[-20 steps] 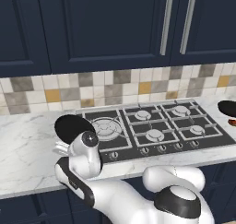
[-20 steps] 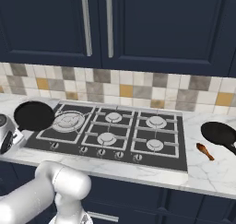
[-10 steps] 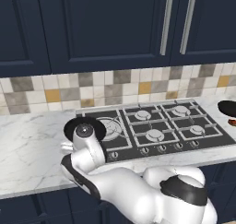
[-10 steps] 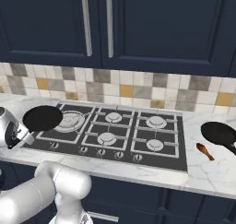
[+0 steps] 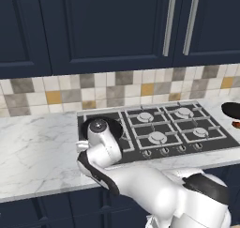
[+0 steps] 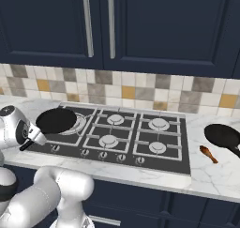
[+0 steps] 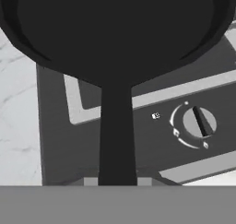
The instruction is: Place both pans onto different burners. Then place the cucumber and the chicken drumstick on different pans.
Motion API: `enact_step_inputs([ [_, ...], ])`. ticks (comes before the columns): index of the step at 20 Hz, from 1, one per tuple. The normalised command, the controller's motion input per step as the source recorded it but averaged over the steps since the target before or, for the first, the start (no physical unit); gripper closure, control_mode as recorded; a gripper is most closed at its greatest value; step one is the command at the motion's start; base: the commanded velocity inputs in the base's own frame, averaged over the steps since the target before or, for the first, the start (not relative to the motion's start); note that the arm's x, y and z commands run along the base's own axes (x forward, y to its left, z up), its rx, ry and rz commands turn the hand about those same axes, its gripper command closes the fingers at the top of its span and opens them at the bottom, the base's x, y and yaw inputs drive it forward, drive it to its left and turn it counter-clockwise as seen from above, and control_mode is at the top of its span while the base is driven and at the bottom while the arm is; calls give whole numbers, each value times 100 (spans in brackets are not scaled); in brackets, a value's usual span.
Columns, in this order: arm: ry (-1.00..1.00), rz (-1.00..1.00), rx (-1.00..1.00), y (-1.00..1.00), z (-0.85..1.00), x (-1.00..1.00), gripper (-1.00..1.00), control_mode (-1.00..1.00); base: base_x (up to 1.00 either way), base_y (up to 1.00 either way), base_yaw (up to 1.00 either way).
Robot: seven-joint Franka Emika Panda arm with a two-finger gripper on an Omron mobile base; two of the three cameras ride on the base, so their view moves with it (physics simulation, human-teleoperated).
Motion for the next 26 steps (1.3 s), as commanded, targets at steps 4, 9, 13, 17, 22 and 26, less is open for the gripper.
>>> enact_step_inputs([
  [4,0,0,0,-80,0,0,100,-100,0,0,0],
  [9,0,0,0,-78,0,4,100,-100,0,0,0],
  [13,0,0,0,-65,0,14,100,-100,0,0,0],
  [17,0,-2,1,-58,0,16,100,-100,0,0,0],
  [22,0,-2,2,-54,0,23,100,-100,0,0,0],
  [26,0,-3,0,-52,0,1,100,-100,0,0,0],
])
